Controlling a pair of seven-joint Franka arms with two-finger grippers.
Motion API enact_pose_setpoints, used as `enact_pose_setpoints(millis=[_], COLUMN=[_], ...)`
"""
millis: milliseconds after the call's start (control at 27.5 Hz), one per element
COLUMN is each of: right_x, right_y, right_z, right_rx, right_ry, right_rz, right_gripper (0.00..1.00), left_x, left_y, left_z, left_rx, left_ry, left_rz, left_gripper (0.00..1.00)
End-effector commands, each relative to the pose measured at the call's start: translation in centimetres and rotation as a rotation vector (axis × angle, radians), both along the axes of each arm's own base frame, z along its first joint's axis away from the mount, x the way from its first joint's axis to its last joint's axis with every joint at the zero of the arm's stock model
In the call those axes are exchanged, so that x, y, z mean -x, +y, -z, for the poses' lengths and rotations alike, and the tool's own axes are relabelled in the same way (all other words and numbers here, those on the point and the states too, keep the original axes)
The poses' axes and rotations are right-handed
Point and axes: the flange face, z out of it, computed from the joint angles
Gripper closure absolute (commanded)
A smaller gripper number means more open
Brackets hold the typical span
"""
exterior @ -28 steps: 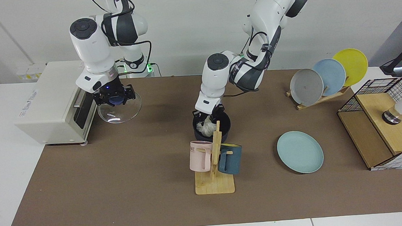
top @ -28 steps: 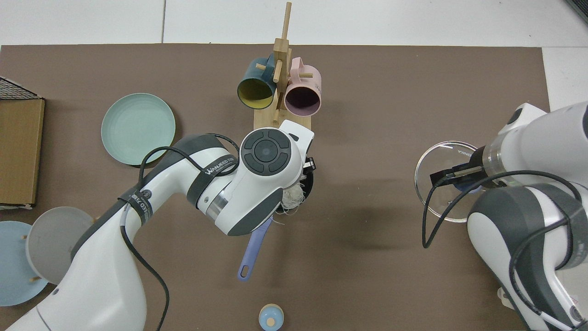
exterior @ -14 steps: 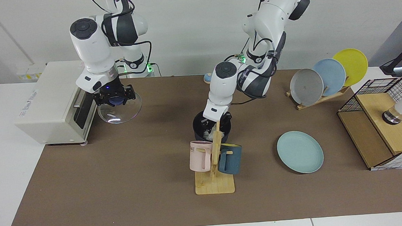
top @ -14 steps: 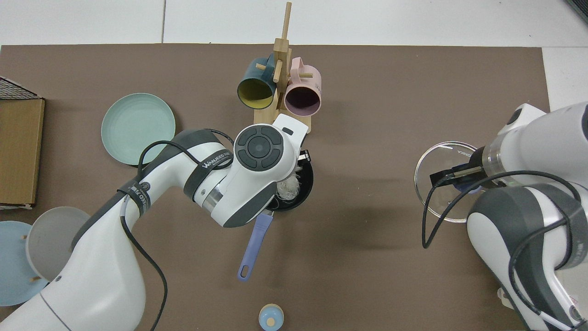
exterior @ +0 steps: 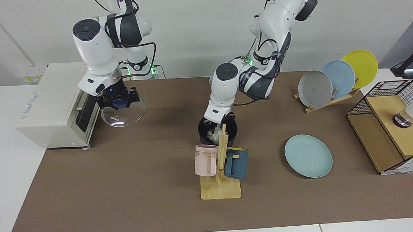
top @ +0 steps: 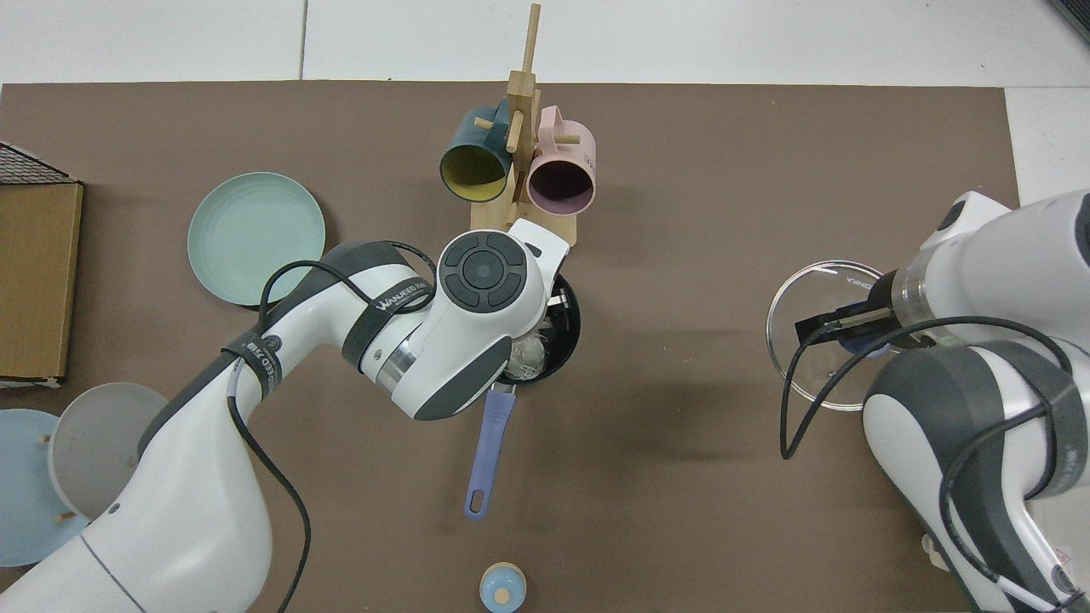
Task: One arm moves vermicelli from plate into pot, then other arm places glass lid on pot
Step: 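Lower the vermicelli into the black pot and open the left gripper, then withdraw the left gripper while the right gripper carries the lid toward the pot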
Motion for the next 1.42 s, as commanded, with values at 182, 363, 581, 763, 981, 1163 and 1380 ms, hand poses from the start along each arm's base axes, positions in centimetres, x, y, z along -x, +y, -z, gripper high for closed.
enact_pose_setpoints(millis=[182,363,581,763,981,1163,1380], right_x=[0.5,0.5,0.3,0.4,1.1,1.2,1.7], right_y=[0.6,1.1,3.3,7.3,11.7,15.6,21.0], right_z=[-0.4,-0.3,0.1,-0.2,-0.3,-0.2,0.4], right_rx=[-0.011,-0.01,-0.012,-0.02,-0.039,-0.06,-0.079], right_ry=[-0.021,-0.022,-0.042,-0.071,-0.087,-0.091,-0.082], right_rz=[-0.006,0.001,0.023,0.06,0.094,0.122,0.194], right_gripper=[1.0,1.0,1.0,1.0,1.0,1.0,1.0], left_x=[-0.6,-1.3,-2.0,-4.3,-6.4,-6.6,-5.7], left_y=[0.5,1.1,3.1,8.6,17.0,25.3,31.5], left_z=[-2.2,-5.6,-13.3,-14.5,-18.2,-22.0,-23.8], left_rx=[-0.029,-0.06,-0.039,-0.118,-0.16,-0.089,-0.06], left_ry=[0.014,0.038,0.064,0.111,0.08,0.06,0.069], left_rz=[-0.005,-0.021,0.02,0.074,0.177,0.214,0.278], left_gripper=[0.0,0.0,0.0,0.0,0.0,0.0,0.0])
